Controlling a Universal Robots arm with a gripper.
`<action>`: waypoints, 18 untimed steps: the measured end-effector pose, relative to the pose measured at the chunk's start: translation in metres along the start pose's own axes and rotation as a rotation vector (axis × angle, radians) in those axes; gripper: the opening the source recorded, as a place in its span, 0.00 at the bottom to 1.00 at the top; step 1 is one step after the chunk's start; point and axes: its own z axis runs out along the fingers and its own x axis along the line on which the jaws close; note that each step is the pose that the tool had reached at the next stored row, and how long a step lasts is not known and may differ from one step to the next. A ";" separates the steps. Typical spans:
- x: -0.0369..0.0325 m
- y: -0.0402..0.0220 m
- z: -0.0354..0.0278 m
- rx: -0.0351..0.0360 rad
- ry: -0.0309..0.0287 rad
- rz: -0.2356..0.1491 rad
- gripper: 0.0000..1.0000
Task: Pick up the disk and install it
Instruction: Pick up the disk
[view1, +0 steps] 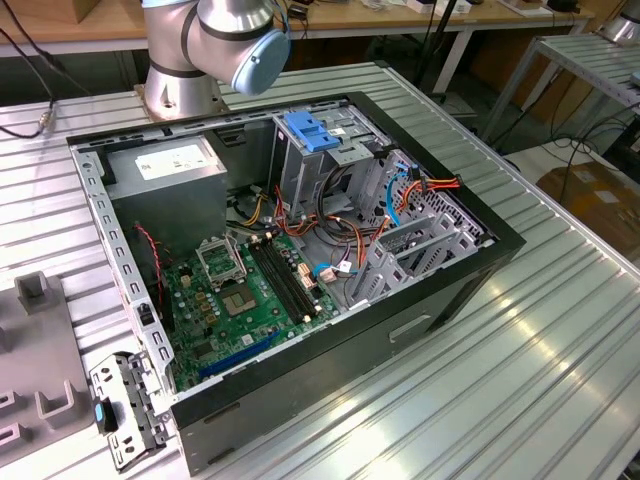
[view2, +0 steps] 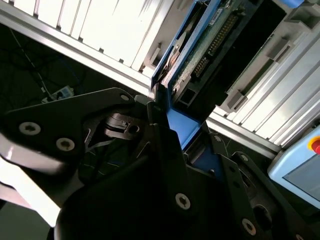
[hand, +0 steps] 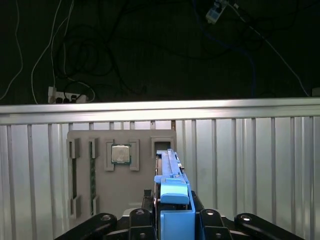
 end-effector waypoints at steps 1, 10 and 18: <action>0.0000 0.0000 -0.0012 0.0001 0.0000 0.000 0.37; -0.0001 -0.0001 -0.0163 -0.0003 0.0001 0.000 0.37; -0.0001 -0.0001 -0.0294 -0.0003 0.0000 0.000 0.37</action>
